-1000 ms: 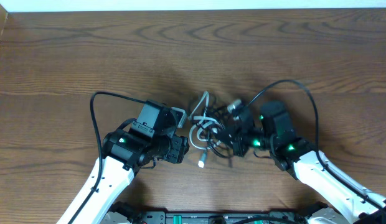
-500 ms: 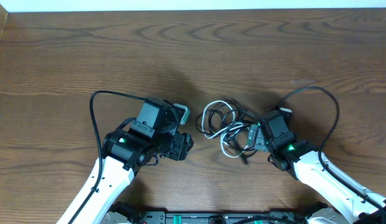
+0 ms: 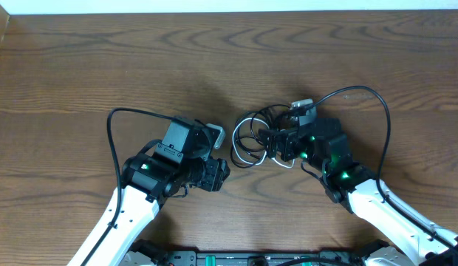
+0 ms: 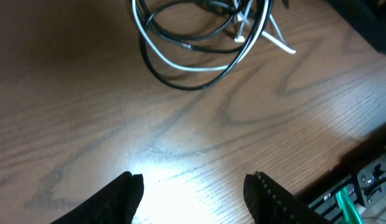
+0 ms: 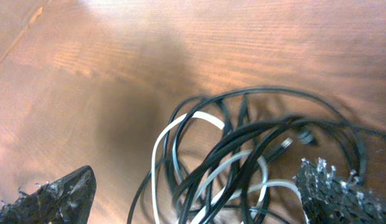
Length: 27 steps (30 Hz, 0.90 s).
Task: Untangle cables
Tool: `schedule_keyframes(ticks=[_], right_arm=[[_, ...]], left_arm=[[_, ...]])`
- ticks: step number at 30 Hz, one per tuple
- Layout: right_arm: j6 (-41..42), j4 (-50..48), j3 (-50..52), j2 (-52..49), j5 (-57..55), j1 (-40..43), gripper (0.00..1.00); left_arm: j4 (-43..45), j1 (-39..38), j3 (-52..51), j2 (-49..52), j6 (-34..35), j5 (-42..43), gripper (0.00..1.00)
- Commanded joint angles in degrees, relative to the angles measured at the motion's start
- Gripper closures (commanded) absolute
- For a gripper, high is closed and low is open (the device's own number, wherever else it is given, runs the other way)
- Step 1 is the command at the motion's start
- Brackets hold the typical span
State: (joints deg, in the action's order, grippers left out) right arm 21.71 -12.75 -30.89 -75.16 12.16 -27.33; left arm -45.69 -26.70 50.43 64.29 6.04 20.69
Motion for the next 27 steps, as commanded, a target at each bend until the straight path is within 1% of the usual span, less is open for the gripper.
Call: schedule_keyframes(ticks=[1,2,4,6,7,10,13,16,17,18,23,27], right_arm=[[-3.54,3.04,-0.28,0.13,4.96,-0.20,0.05],[-3.52,4.37,-0.28,0.13,4.96,-0.20,0.13],[-3.32,6.54,-0.28,0.13,4.90,-0.22,0.34],[-3.32,8.04,-0.28,0.13,4.70,-0.26,0.52],[-3.34,8.13,-0.28,0.13,4.37,-0.28,0.53],[-3.30,7.34,-0.28,0.13,3.15,-0.31,0.67],[-2.84,6.47,-0.28,0.13,2.75,-0.33,0.68],[-1.77,5.60,-0.28,0.13,2.75,-0.50,0.73],[-1.40,5.03,-0.28,0.13,2.67,-0.68,0.78],[-1.05,4.79,-0.28,0.13,2.21,-0.85,0.80],[-0.50,2.01,-0.28,-1.99,-0.24,-2.62,0.80],[0.15,-1.86,-0.28,-7.15,-0.26,-3.10,0.79]], left_arm=[[-0.72,-0.07,0.13,0.00,0.28,0.31,0.42],[-0.55,-0.07,0.13,0.00,0.26,0.31,0.42],[-0.07,-0.07,0.13,0.00,0.26,0.28,0.42],[0.37,-0.07,0.13,0.00,0.28,0.31,0.42],[0.39,-0.07,0.13,0.00,0.28,0.31,0.42],[0.17,-0.07,0.13,0.00,0.31,0.35,0.42],[-0.33,-0.07,0.13,0.00,0.31,0.35,0.42],[-0.52,-0.07,0.13,0.00,0.31,0.87,0.42],[-0.46,-0.13,0.13,0.00,0.28,1.20,0.42],[-0.44,-0.15,0.13,0.00,0.31,1.18,0.42],[-0.48,-0.17,0.13,0.00,0.28,1.18,0.42],[-0.55,-0.17,0.13,0.00,0.28,1.18,0.42]])
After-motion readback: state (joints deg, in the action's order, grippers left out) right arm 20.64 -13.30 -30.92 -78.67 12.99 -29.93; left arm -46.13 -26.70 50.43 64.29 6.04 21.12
